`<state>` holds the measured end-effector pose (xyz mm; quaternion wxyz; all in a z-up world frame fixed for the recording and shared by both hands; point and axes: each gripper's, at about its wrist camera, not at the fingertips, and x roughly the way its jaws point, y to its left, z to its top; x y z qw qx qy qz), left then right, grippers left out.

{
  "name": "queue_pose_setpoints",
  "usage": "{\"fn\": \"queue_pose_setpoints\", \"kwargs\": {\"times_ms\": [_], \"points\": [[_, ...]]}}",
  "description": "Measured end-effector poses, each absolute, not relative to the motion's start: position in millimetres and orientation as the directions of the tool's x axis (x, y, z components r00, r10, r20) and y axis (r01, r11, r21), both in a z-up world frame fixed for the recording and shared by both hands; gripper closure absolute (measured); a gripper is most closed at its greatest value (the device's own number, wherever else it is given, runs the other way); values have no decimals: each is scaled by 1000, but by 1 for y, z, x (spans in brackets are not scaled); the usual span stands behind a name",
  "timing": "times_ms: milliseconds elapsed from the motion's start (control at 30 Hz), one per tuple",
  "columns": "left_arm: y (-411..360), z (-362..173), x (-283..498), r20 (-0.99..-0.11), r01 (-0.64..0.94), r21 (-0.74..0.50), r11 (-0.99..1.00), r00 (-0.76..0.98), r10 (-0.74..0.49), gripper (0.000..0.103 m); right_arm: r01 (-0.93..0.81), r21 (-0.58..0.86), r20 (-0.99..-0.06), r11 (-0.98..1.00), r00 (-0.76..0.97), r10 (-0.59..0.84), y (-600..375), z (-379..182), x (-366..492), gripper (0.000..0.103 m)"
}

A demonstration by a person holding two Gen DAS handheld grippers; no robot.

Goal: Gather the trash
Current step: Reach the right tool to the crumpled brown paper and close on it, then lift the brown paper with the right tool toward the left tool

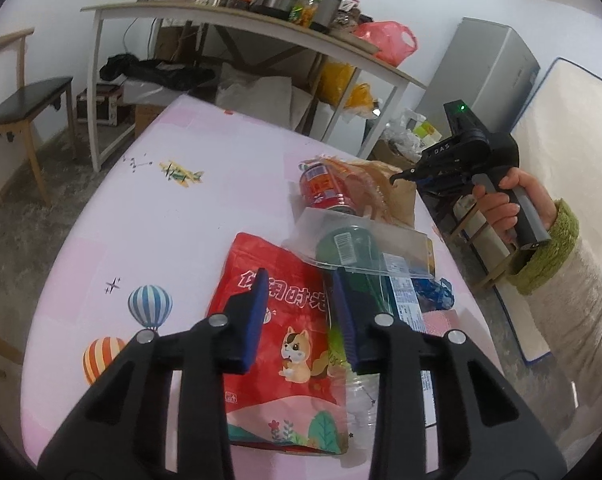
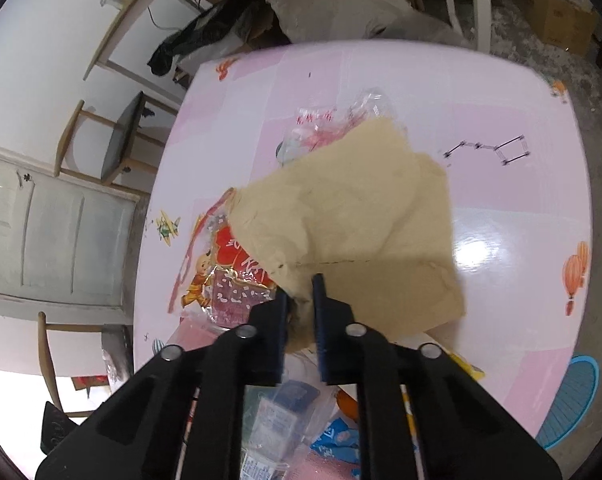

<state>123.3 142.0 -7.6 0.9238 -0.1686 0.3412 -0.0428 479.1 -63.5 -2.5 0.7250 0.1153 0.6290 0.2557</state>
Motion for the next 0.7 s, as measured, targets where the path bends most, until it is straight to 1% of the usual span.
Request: {"fn": "queue_pose_setpoints", "kwargs": {"times_ms": [33, 200, 433, 500, 700], "points": [[141, -7, 123, -611, -28, -337, 941, 767, -196, 76, -226, 489, -850, 842, 95, 519, -67, 3, 477, 96], [135, -4, 116, -584, 11, -321, 947, 785, -207, 76, -244, 488, -827, 838, 180, 534, -85, 39, 464, 97], [129, -1, 89, -562, 44, -301, 953, 799, -215, 77, -319, 458, -795, 830, 271, 543, -89, 96, 422, 97], [130, -1, 78, -559, 46, -305, 951, 800, -218, 78, -340, 459, -783, 821, 283, 555, -91, 108, 406, 98], [132, -8, 42, -572, 37, -300, 953, 793, -211, 79, -439, 458, -740, 773, 293, 605, -76, 144, 348, 98]]}}
